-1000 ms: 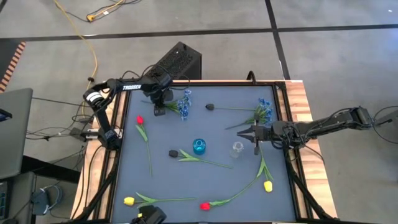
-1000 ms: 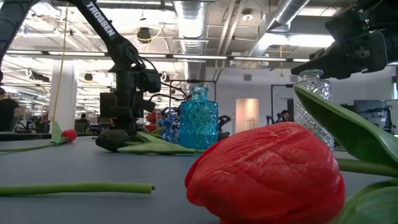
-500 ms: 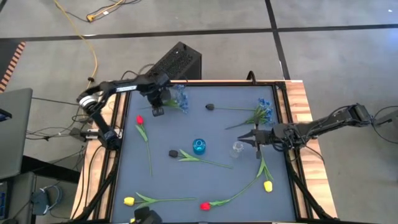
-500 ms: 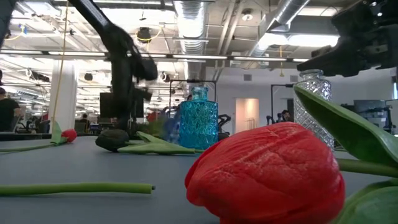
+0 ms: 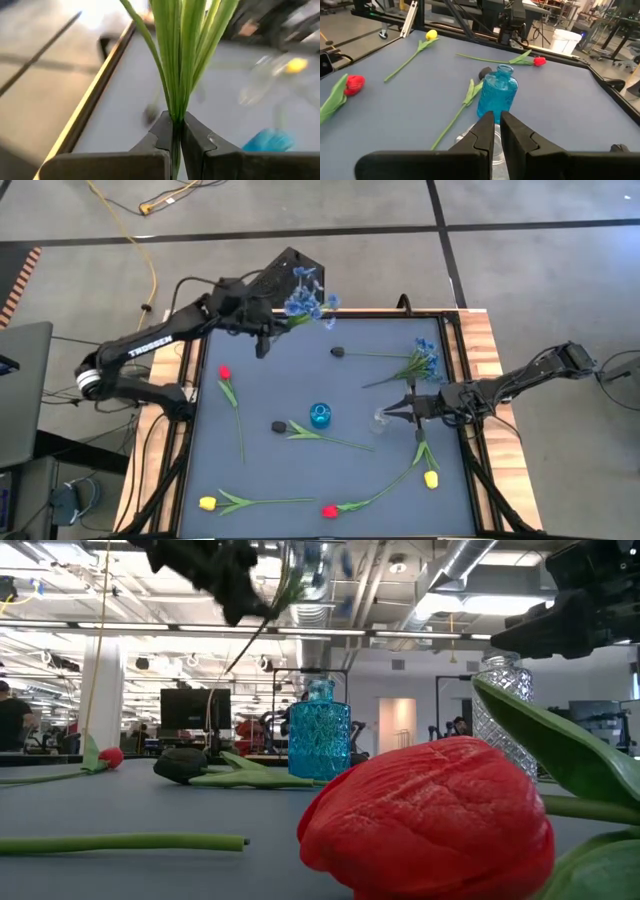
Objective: Sort flowers into vase by color
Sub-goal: Put the left blue flowers into the blue flower vase
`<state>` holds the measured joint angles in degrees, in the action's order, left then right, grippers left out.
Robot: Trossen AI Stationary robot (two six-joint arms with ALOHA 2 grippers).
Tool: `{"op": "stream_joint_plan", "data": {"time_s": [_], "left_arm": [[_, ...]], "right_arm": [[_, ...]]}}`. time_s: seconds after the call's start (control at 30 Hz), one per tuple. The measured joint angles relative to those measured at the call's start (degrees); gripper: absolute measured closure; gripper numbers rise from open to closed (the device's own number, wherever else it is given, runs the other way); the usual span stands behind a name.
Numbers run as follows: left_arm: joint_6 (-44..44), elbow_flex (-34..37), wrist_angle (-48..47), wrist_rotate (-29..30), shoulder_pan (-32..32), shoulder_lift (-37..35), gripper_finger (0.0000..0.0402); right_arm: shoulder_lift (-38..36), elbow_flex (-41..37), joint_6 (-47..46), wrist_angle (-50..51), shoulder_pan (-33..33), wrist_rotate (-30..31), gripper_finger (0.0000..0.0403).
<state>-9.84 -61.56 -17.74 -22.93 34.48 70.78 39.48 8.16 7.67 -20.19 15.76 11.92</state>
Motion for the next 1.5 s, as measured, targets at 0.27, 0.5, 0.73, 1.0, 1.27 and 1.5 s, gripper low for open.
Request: {"op": "stream_joint_plan", "data": {"time_s": [0.27,0.5,0.73,1.0,1.27,1.5], "left_arm": [[-1.4,3.9,25.9,4.0,-18.7,1.1,0.0401],[6.7,19.6,63.6,7.1,-24.6,0.5,0.0401],[13.4,29.2,82.4,14.2,-30.0,5.5,0.0401],[13.4,29.2,87.9,15.7,-33.3,16.8,0.0401],[14.6,29.2,92.1,14.2,-33.4,22.4,0.0397],[14.3,29.2,91.8,12.3,-33.3,20.3,0.0396]], "right_arm": [[0.0,0.0,0.2,0.0,-0.1,0.2,0.0344],[0.0,0.0,0.3,0.1,-0.1,0.2,0.0344],[0.0,0.0,0.3,0.6,-0.1,0.2,0.0344],[0.0,0.0,0.3,0.4,-0.1,0.2,0.0344],[0.0,0.0,0.3,0.4,-0.1,0.3,0.0344],[0.0,0.0,0.3,0.5,-0.1,0.3,0.0344]]}}
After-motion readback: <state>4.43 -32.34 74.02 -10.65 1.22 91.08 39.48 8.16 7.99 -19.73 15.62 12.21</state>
